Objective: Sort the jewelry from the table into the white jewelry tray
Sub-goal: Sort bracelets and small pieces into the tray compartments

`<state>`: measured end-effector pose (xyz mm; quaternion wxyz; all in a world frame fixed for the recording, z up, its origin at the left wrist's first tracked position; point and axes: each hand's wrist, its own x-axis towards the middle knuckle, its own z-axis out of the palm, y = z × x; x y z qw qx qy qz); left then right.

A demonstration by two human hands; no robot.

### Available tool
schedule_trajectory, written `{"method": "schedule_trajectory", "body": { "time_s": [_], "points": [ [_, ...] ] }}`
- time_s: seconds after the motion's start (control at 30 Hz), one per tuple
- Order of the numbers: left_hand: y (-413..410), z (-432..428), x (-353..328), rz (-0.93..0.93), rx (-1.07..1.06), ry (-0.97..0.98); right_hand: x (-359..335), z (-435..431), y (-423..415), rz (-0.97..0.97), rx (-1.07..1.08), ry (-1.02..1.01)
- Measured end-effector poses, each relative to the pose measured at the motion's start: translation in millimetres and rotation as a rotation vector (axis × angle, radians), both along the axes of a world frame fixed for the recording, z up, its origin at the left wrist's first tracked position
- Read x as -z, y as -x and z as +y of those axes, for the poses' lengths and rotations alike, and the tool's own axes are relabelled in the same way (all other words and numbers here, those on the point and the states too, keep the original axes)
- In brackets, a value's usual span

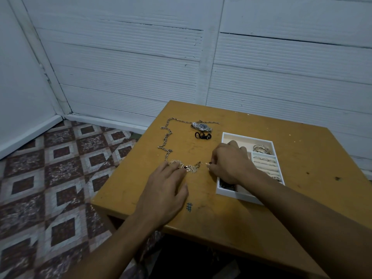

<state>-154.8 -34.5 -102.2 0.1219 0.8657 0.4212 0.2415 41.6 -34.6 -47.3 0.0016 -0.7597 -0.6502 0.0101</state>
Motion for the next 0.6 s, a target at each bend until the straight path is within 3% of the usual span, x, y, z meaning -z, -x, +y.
{"method": "schedule_trajectory", "body": {
  "time_s": [0.17,0.4,0.47,0.6],
  "points": [
    [-5.4,0.7,-3.4,0.071,0.009,0.047,-13.9,-5.7,-10.2,0.458,0.043,-0.072],
    [-33.6,-2.6,-17.1,0.102,0.082,0.064,-31.6,-18.7,-23.4,0.664,0.025,-0.123],
    [-44.1,-3.1,-21.5,0.031,0.089,0.114,-38.4,-24.8,-26.9,0.682,0.004,-0.11],
    [-66.1,-7.8,-37.1,-0.329,0.057,0.343,-51.2,-36.8,-35.5,0.678,-0.031,-0.115]
  ]
}}
